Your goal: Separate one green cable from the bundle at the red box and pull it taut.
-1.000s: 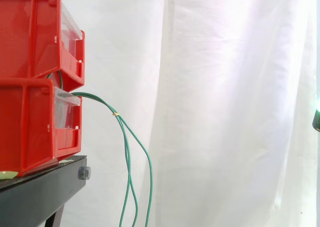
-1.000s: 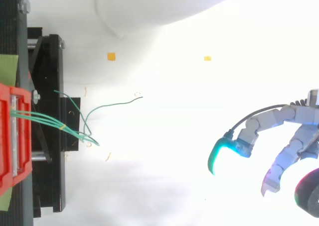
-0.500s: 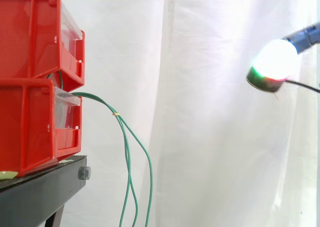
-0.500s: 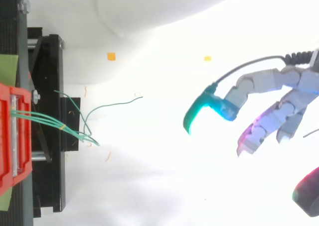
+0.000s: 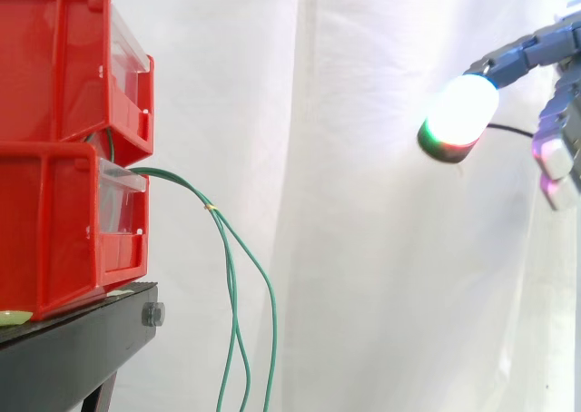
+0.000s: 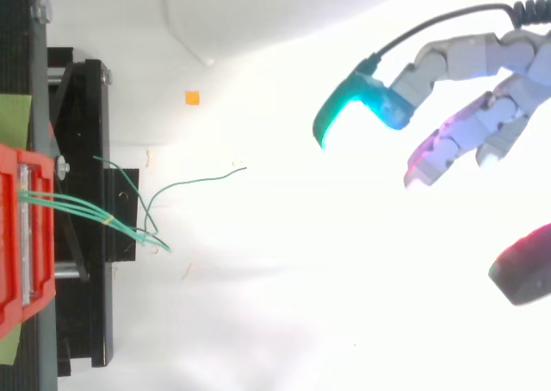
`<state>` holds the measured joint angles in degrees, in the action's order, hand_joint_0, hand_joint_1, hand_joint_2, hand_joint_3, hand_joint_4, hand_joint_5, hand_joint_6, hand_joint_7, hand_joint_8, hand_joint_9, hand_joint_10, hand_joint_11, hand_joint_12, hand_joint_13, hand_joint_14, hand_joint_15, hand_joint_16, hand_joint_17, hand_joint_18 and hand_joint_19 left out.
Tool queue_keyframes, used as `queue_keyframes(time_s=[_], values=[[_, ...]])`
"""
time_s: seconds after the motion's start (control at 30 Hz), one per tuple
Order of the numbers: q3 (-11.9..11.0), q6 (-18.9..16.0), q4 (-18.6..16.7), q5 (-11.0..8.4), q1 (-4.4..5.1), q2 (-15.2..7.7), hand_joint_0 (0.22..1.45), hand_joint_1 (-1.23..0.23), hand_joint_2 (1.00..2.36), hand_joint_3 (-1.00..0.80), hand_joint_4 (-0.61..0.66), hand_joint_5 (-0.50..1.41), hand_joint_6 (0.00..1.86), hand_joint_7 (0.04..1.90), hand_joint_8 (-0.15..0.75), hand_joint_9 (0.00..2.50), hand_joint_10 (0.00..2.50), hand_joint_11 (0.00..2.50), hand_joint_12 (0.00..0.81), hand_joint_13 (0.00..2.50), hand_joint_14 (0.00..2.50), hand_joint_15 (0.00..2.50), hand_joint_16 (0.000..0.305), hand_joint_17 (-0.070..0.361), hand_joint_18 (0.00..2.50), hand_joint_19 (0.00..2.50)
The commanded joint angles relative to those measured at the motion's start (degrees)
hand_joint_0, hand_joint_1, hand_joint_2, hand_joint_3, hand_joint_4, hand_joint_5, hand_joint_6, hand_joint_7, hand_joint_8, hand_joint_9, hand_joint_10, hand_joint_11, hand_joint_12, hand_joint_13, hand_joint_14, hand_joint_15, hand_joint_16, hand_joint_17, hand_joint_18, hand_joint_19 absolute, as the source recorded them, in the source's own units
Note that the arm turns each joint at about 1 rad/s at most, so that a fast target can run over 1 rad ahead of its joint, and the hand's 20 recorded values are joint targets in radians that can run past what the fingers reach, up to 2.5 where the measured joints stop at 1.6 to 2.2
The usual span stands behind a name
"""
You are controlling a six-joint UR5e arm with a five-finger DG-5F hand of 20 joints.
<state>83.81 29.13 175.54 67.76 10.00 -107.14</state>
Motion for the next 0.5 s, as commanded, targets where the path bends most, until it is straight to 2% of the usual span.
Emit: queue_keyframes(time_s=[0.0, 0.03, 0.13, 0.17, 0.3, 0.33, 0.4, 0.47], values=[[-1.20, -1.53, -1.25, 1.58, -1.47, -2.64, 0.37, -0.34, 1.00, -0.50, 0.14, -0.26, 0.50, 0.69, 0.382, 0.98, 0.01, 0.24, 0.454, 0.98, 0.01, 0.15, 0.079, 0.179, 1.33, 0.00], [-2.87, -3.37, -1.25, 3.96, -2.44, -5.45, 0.37, -0.34, 1.00, -0.50, 0.14, -0.26, 0.50, 0.70, 0.384, 0.98, 0.01, 0.23, 0.453, 0.97, 0.01, 0.15, 0.079, 0.177, 1.32, 0.00], [-4.89, -6.80, -0.81, 7.91, -3.41, -8.18, 0.37, -0.34, 1.00, -0.50, 0.14, -0.25, 0.50, 0.70, 0.382, 0.97, 0.01, 0.22, 0.452, 0.96, 0.01, 0.15, 0.077, 0.172, 1.27, 0.00], [-5.15, -7.68, -0.81, 8.53, -3.67, -8.61, 0.37, -0.34, 1.00, -0.50, 0.14, -0.25, 0.50, 0.70, 0.380, 0.97, 0.01, 0.23, 0.450, 0.95, 0.00, 0.15, 0.076, 0.171, 1.25, 0.00], [-5.68, -7.15, -2.04, 8.26, -4.02, -8.79, 0.37, -0.34, 1.00, -0.50, 0.14, -0.25, 0.50, 0.70, 0.378, 0.97, 0.01, 0.23, 0.452, 0.95, 0.01, 0.16, 0.076, 0.171, 1.23, 0.00], [-6.03, -5.66, -3.01, 7.56, -4.20, -8.79, 0.37, -0.34, 1.00, -0.50, 0.14, -0.25, 0.50, 0.69, 0.376, 0.96, 0.01, 0.22, 0.451, 0.95, 0.01, 0.15, 0.076, 0.170, 1.23, 0.00], [-6.12, -4.34, -4.06, 7.38, -4.46, -9.05, 0.37, -0.34, 1.00, -0.50, 0.14, -0.25, 0.50, 0.70, 0.381, 0.96, 0.01, 0.24, 0.450, 0.94, 0.01, 0.15, 0.075, 0.169, 1.22, 0.00], [-6.82, -4.52, -6.87, 7.12, -4.72, -11.69, 0.37, -0.34, 1.00, -0.50, 0.14, -0.25, 0.50, 0.70, 0.381, 0.96, 0.01, 0.23, 0.451, 0.94, 0.01, 0.16, 0.075, 0.168, 1.21, 0.00]])
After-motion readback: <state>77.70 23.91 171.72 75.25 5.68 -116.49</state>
